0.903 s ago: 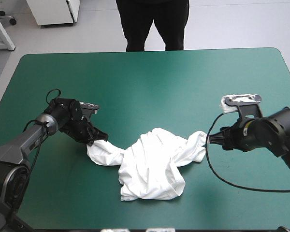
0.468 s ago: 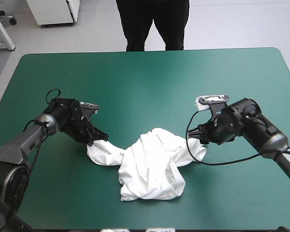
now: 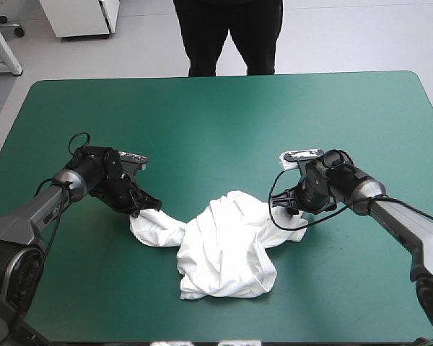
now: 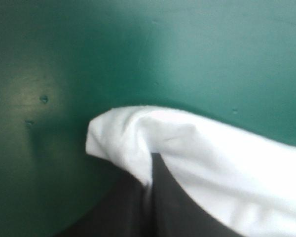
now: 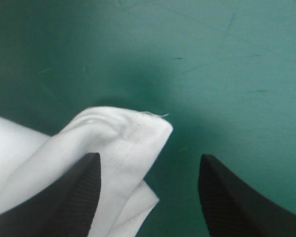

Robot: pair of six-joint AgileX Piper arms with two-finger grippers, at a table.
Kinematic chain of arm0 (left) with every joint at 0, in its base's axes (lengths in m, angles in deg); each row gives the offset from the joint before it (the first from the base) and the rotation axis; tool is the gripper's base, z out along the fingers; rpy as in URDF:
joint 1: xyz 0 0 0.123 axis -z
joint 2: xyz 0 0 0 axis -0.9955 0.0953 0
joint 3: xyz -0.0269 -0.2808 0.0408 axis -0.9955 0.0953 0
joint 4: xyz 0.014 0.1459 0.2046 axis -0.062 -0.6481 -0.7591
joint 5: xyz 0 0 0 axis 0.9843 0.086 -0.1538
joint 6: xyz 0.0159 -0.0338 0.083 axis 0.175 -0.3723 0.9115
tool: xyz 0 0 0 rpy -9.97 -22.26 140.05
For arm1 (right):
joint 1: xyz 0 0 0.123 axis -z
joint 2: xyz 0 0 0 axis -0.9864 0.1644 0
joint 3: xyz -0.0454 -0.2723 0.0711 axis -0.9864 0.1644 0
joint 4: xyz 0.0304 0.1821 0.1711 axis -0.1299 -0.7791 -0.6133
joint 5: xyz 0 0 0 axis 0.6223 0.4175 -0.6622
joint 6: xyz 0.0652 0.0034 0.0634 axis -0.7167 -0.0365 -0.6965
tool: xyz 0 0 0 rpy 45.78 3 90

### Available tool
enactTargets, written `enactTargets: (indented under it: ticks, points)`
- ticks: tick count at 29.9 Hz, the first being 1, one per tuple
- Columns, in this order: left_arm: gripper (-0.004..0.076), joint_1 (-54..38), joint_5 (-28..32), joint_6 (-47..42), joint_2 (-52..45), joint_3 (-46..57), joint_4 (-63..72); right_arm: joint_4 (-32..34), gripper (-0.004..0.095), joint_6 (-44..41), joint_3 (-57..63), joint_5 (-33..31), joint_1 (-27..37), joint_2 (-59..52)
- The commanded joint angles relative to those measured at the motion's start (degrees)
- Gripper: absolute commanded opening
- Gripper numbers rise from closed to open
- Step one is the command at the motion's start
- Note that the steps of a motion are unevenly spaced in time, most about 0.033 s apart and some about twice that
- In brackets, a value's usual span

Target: Fold the cloth

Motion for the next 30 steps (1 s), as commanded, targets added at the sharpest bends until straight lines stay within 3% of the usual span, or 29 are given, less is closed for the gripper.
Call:
enactTargets:
  ticks: [1, 7, 10, 13, 16, 17, 24, 30]
  points:
    - [-0.0009, 0.9, 0.7, 0.1, -0.3, -0.3, 4.8, -1.4, 0.0591, 1.5, -1.4, 2.2, 2.4, 0.8]
    - [-0.0009, 0.9, 0.8, 0.7, -0.3, -0.3, 4.8, -14.0, 0.0585, 10.5, -1.5, 2.6, 6.0, 5.5]
    - [-0.0009, 0.9, 0.9, 0.7, -0.3, -0.3, 4.8, -17.7, 0.0519, 13.6, -1.5, 2.5, 6.1, 7.3]
    - [-0.0009, 0.9, 0.9, 0.7, -0.3, -0.3, 4.8, -22.1, 0.0329, 17.6, -1.5, 1.5, 6.1, 9.2]
    - [-0.0009, 0.9, 0.8, 0.7, -0.3, -0.3, 4.9, -23.8, 0.002, 18.9, -1.5, 0.4, 6.1, 10.0]
    - [-0.0009, 0.9, 0.7, 0.7, -0.3, -0.3, 4.9, -23.8, -0.0011, 18.9, -1.5, 0.0, 6.1, 10.0]
    - [-0.0009, 0.9, 0.6, 0.7, -0.7, -0.3, 5.0, -22.2, -0.0017, 19.4, -1.6, -0.6, 6.1, 7.4]
    - [-0.0009, 0.9, 0.0, 0.7, -6.3, -2.0, 4.8, -14.2, -0.0017, 17.1, -1.6, -1.9, 6.1, -3.1]
